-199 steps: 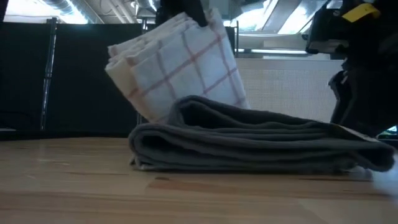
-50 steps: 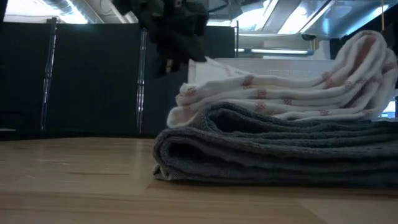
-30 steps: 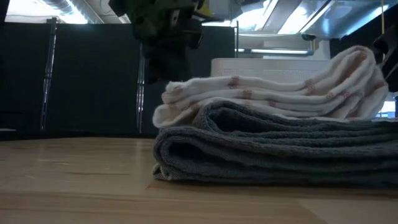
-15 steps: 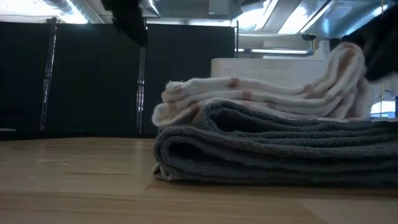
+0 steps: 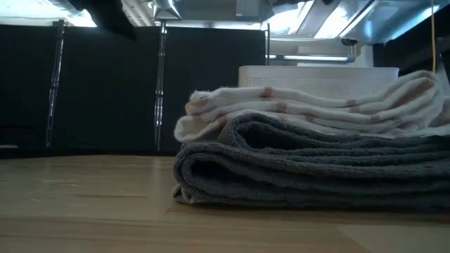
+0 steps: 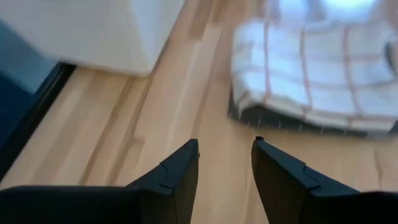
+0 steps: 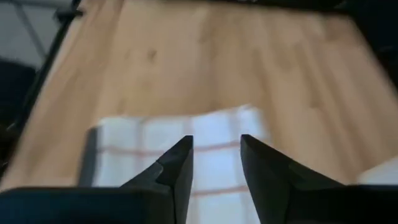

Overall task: Fold towel
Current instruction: Return to Home Position

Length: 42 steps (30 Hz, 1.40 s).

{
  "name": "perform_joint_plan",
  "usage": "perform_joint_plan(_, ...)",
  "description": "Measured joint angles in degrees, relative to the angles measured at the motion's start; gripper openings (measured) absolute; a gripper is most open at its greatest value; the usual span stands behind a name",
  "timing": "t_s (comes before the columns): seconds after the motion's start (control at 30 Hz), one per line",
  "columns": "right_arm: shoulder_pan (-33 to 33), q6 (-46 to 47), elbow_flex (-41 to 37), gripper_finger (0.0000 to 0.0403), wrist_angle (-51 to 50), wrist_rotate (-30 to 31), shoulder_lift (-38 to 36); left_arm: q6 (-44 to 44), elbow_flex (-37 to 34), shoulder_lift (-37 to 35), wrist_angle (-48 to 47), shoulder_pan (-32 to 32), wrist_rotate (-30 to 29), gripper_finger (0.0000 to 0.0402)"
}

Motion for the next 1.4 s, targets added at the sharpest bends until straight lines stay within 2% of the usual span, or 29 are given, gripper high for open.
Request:
perform_joint_plan(0.17,-7.34,-6.44,-5.97,0.0094,7.03,-3.28,-8.67,5.65,-9.00,-7.10,16.30,1.62,5.76,0.0110)
perform_joint_plan(0.37,-16.71,-9.54,-20.37,0.0011,23.61,-17.74,-19.26,13.76,-16.28,-10.97,29.20,5.17,12.82,0.0040)
perform_joint_plan(0.47,-19.50,-9.62,-28.55,0.0010,32.09,-20.64,-24.40,15.73,-18.85,-12.61,32.37,7.41,16.27,0.0009)
perform_joint_plan(0.73,-20.22,-6.96,-48.56,0.0005,48.69,-21.29,-39.16,20.28,-25.49,-23.12,38.07,9.00,17.36,0.0003)
perform_joint_plan(0.93,-20.26,-6.90,-61.50,0.0005,63.44,-17.36,-43.80,19.91,-34.38,-29.51,43.70,9.25,16.74,0.0004)
perform_joint_plan(1.13,-20.22,-5.51,-67.02,0.0004,66.37,-16.19,-46.16,17.40,-41.28,-34.61,46.96,9.25,15.40,0.0003)
perform_joint_plan(1.23,-20.26,-5.52,-67.59,0.0003,63.73,-14.93,-47.39,16.76,-42.79,-37.27,47.33,9.21,10.77,0.0001)
perform_joint_plan(1.4,-20.26,-6.78,-67.62,0.0002,62.99,-17.41,-49.54,16.74,-45.06,-41.40,46.42,9.21,10.25,0.0001)
